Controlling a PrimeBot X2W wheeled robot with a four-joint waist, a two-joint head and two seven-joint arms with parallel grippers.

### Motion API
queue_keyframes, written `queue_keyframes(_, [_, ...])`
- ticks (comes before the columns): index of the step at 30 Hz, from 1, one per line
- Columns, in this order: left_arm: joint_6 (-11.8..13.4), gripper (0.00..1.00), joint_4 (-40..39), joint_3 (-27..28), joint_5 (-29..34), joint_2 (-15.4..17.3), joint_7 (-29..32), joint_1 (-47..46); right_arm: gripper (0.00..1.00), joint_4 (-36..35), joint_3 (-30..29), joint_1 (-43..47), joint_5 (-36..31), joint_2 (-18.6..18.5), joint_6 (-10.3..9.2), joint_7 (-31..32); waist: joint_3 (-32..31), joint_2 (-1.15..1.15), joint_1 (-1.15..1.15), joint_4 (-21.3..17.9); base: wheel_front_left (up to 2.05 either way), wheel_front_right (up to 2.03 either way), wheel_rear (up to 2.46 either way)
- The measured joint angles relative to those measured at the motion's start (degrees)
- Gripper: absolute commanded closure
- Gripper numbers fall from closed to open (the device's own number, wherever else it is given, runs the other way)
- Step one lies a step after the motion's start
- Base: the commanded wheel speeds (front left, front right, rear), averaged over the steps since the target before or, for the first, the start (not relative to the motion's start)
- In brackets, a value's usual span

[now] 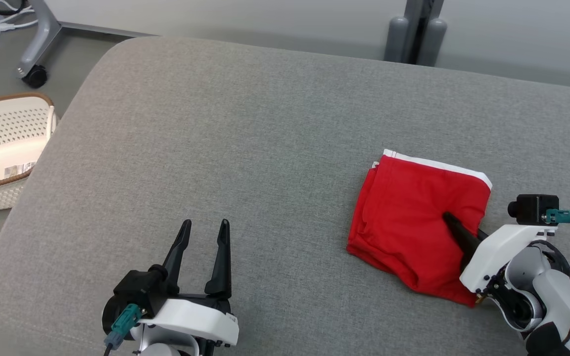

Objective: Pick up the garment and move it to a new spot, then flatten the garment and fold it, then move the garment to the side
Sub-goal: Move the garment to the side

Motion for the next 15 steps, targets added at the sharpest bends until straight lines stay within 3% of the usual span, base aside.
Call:
queue_keyframes(6, [-0.2,0.00,-0.2,0.7,0.4,0.0,0.0,-0.6,1.00,-1.8,5.3,-1.7,-3.6,-3.5,0.00,-2.3,-0.5,0.00,0.00,-2.8,0.00,0.00,0.00])
queue_keyframes(15, [-0.6,0.00,-0.3,1.2,1.0,0.0,0.0,-3.6,1.00,-8.2,10.5,-5.1,-7.8,-13.1,0.01,-2.0,0.1,0.00,0.00,-10.4,0.00,0.00,0.00])
